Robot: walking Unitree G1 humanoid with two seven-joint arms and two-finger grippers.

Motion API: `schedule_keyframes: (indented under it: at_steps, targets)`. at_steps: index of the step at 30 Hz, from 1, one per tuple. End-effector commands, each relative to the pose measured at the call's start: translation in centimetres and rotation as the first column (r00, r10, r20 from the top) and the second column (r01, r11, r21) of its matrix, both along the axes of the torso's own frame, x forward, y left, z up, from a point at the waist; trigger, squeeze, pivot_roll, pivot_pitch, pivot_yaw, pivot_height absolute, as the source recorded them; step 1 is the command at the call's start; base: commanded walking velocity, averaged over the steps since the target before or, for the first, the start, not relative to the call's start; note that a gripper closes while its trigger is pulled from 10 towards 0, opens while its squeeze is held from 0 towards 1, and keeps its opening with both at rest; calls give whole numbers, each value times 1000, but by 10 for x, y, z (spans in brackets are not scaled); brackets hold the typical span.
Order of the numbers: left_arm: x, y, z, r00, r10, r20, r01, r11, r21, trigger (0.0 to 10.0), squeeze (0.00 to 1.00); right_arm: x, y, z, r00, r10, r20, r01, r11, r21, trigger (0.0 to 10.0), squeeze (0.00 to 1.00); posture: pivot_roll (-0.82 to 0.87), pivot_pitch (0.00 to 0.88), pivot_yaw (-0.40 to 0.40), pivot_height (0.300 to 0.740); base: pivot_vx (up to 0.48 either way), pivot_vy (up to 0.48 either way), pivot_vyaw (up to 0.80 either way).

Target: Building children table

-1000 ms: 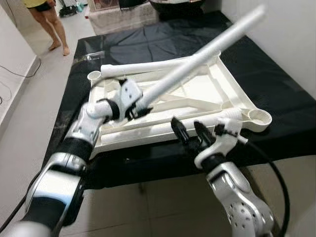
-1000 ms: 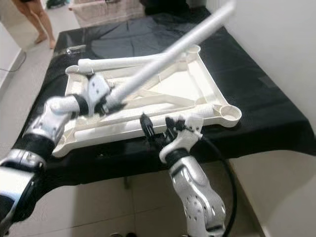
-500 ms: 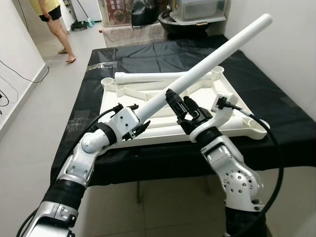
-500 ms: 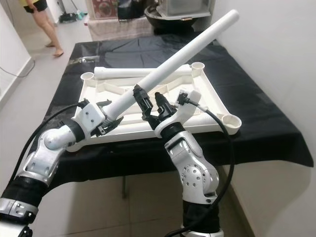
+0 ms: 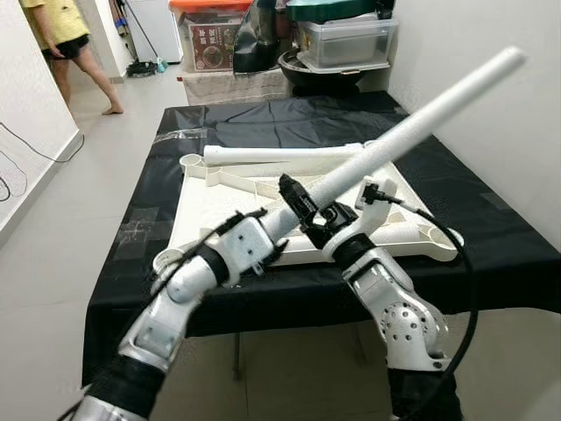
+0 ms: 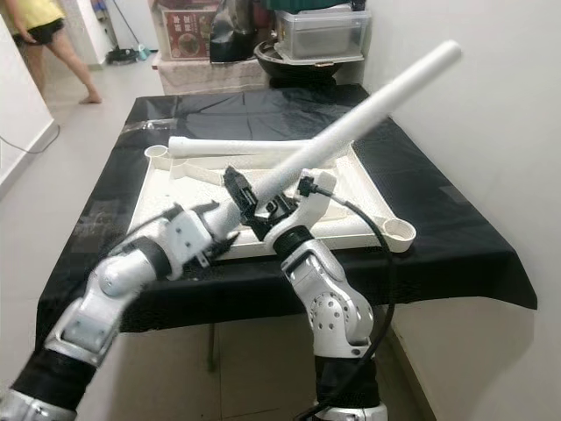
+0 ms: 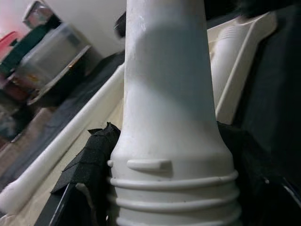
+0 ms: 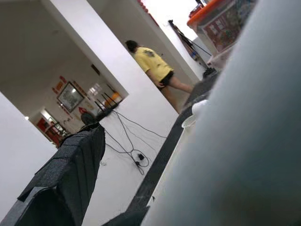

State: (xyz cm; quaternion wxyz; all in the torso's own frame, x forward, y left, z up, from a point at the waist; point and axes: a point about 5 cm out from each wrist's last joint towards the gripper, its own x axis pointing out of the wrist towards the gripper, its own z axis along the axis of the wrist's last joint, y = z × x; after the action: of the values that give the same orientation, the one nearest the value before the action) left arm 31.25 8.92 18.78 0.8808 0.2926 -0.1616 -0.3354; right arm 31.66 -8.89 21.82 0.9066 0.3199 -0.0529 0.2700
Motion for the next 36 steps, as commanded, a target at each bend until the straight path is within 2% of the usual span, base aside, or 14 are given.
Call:
schedule_keyframes:
  at_steps: [1, 5, 19, 20, 23, 24, 36]
  targets:
    - [-6, -3, -4, 1000, -8, -10, 8, 1000, 9, 10000, 0, 2, 5, 4, 1000, 9, 24, -9, 1000, -9, 10000, 0, 28, 33, 19, 740, 0, 0, 0]
    - [-13, -5, -11, 1000, -22, -19, 22, 999, 29, 10000, 0, 6, 3, 4, 1000, -1, 16, 1, 1000, -2, 10000, 0, 28, 33, 15, 740, 0, 0, 0]
    - [-22, -3, -18, 999, -24, -43, 26, 998, 55, 10000, 0, 7, 3, 2, 999, 32, 4, -32, 999, 28, 10000, 0, 26, 35, 9, 740, 0, 0, 0]
    - [-23, -3, -18, 999, -25, -44, 28, 998, 56, 10000, 0, 6, 4, 2, 999, 46, 5, -46, 998, 31, 8941, 0, 26, 36, 7, 740, 0, 0, 0]
    - [-23, -4, -18, 999, -26, -45, 28, 998, 56, 10000, 0, 6, 5, 2, 999, 54, 6, -54, 998, 32, 8941, 0, 26, 36, 7, 740, 0, 0, 0]
    - [-23, -4, -18, 999, -26, -46, 28, 998, 55, 10000, 0, 5, 7, 2, 998, 66, 7, -66, 997, 37, 0, 0, 25, 35, 6, 740, 0, 0, 0]
    - [-27, -4, -24, 998, -28, -59, 32, 997, 66, 10000, 0, 4, 9, 0, 996, 91, 17, -91, 995, 27, 0, 0, 22, 7, 7, 740, 0, 0, 0]
